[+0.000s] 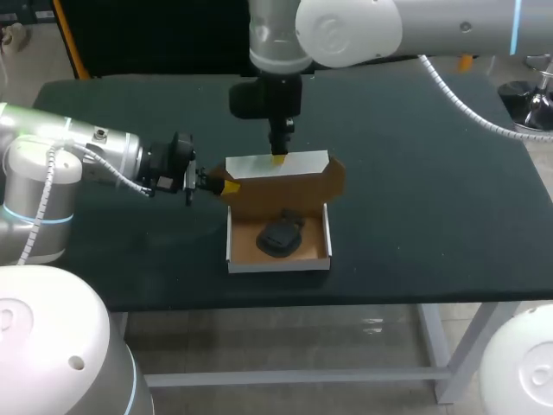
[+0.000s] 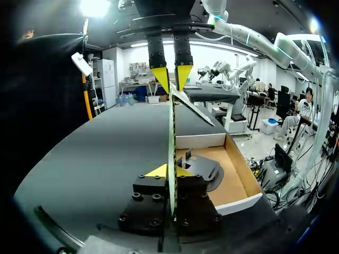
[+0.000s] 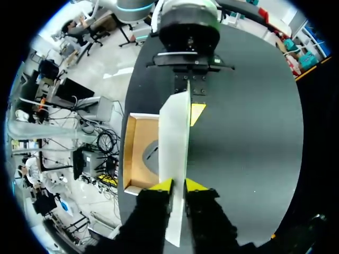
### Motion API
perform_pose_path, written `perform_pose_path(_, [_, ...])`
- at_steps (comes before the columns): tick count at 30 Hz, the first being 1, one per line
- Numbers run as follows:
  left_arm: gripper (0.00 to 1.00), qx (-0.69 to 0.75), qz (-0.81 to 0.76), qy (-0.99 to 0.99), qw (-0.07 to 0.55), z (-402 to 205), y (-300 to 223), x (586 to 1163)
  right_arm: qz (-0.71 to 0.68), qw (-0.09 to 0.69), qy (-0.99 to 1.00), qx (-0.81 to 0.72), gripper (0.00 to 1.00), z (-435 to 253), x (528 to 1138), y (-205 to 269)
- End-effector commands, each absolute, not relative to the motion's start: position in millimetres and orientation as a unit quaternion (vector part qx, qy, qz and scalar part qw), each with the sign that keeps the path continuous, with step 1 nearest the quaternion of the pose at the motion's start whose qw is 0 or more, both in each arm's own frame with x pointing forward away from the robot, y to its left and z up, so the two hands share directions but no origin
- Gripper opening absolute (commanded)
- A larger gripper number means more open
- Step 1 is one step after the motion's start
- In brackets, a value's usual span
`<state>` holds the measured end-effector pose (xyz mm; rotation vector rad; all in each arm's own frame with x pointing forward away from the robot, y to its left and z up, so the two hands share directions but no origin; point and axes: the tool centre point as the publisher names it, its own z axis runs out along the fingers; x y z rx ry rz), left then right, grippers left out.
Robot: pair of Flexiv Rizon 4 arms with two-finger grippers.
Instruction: Assemble the packaging by folding the flat box into shape, placing the metal phone stand inside, and closing the box properly
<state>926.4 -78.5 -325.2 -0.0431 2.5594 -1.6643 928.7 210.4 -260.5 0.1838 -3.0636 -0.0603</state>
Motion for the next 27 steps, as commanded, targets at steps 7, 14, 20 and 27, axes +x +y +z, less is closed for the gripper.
perform_pose_path(7, [0.00, -0.014, -0.546, 0.837, 0.044, -324.3, -78.2, 926.3, -0.018, 0.033, -0.997, 0.064, 0.00, -264.5, 928.5, 214.0])
perform_pose_path(14, [0.00, -0.014, -0.546, 0.837, 0.044, -324.3, -78.2, 926.3, -0.016, 0.038, -0.997, 0.066, 0.00, -264.0, 927.5, 214.2])
perform_pose_path(20, [0.00, -0.014, -0.546, 0.837, 0.044, -324.3, -78.2, 926.3, -0.015, 0.043, -0.997, 0.067, 0.39, -264.7, 927.4, 214.4])
perform_pose_path(27, [0.00, -0.014, -0.546, 0.837, 0.044, -324.3, -78.2, 926.3, -0.014, 0.046, -0.997, 0.068, 0.26, -266.3, 927.5, 214.3])
